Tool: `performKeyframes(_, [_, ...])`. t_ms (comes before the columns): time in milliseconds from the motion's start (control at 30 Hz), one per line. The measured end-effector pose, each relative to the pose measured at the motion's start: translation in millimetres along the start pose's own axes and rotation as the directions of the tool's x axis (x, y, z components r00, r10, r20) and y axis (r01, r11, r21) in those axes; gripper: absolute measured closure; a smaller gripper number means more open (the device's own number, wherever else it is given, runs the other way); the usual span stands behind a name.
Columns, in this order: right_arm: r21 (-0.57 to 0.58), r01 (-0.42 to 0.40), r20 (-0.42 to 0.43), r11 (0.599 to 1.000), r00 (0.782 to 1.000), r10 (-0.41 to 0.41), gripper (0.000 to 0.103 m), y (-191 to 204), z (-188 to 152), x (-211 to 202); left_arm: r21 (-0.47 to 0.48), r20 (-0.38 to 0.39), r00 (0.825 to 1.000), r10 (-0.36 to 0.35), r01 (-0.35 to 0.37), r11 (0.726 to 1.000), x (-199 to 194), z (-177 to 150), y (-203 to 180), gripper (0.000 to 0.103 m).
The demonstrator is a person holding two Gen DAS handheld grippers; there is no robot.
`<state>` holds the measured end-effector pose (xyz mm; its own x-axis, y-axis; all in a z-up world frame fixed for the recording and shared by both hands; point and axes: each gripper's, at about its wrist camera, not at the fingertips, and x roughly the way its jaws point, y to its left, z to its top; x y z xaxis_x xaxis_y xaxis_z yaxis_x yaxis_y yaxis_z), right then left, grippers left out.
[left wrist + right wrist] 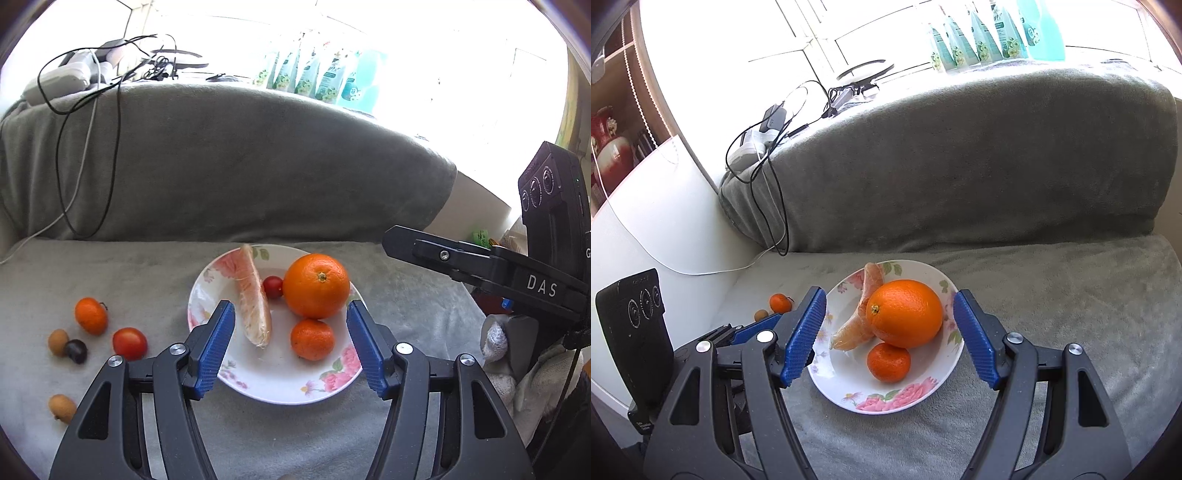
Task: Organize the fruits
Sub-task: 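Move the left gripper to the brown longan while the right gripper approaches the dark plum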
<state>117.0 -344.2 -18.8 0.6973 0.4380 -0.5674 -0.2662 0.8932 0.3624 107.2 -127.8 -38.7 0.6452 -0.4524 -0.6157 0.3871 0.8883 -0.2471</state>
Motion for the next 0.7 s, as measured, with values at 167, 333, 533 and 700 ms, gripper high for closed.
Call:
performKeyframes(167, [-0.051,-0.014,0.022,0.999,1.000,0.015,0.029,20,-5,-2,-0.015,0.004,1.000,0.030,-0.030,0.999,-15,0,22,0.040])
performKeyframes(333, [-0.109,-0.012,0.017,0.994,1.000,0.014,0.028,41,-11,2,-0.026,0.017,0.997,0.078,-0.077,0.997,-27,1,47,0.040])
performKeyframes(533, [-0.159,-0.050,-0.042,0.986,0.998,0.044,0.028,64,-19,14,-0.053,0.030,0.989,0.143,-0.141,0.989,-40,4,83,0.040])
performKeyframes(700, [-0.210,-0.091,-0.083,0.973,0.994,0.075,0.028,87,-28,26,-0.072,0.033,0.981,0.192,-0.189,0.979,-51,2,111,0.040])
